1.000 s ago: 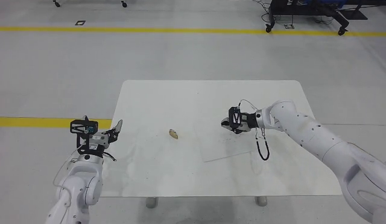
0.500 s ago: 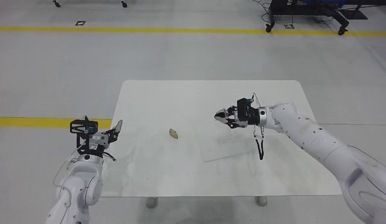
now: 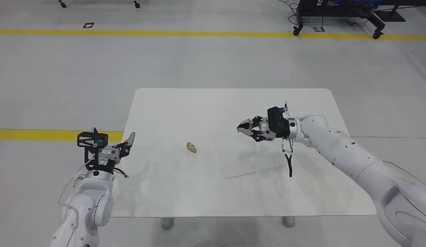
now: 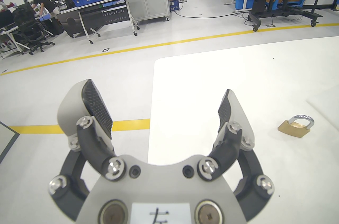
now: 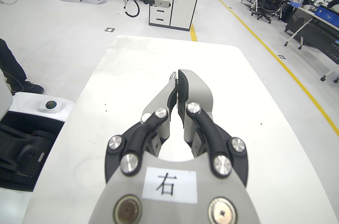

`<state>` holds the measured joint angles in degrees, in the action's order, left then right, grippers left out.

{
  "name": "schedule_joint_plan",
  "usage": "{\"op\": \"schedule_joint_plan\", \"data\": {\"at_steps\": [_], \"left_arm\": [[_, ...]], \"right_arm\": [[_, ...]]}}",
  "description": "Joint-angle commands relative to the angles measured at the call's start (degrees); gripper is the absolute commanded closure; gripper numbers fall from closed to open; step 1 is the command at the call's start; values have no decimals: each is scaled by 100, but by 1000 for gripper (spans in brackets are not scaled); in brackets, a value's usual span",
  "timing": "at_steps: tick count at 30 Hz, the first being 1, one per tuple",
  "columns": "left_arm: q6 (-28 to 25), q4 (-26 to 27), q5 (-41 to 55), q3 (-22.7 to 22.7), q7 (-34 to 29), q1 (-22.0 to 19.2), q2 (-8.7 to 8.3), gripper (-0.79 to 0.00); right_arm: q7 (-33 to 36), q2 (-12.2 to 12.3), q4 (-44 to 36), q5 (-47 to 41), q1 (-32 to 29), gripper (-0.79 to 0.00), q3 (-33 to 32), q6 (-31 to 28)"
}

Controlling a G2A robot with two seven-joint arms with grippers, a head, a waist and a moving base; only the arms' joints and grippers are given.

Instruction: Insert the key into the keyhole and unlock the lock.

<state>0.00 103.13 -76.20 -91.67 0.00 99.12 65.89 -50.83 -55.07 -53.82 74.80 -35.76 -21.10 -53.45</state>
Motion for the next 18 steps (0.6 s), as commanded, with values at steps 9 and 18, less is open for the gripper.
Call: {"op": "schedule_joint_plan", "data": {"at_steps": [9, 18], "left_arm": [[-47, 15, 40, 23, -1, -1, 3, -785], [-1202, 293, 1272, 487, -1621, -503, 29, -785]], "right_arm": [[189, -70, -194, -785, -168, 0, -122, -190], [455, -599, 43, -3071, -136, 0, 13, -455]]}}
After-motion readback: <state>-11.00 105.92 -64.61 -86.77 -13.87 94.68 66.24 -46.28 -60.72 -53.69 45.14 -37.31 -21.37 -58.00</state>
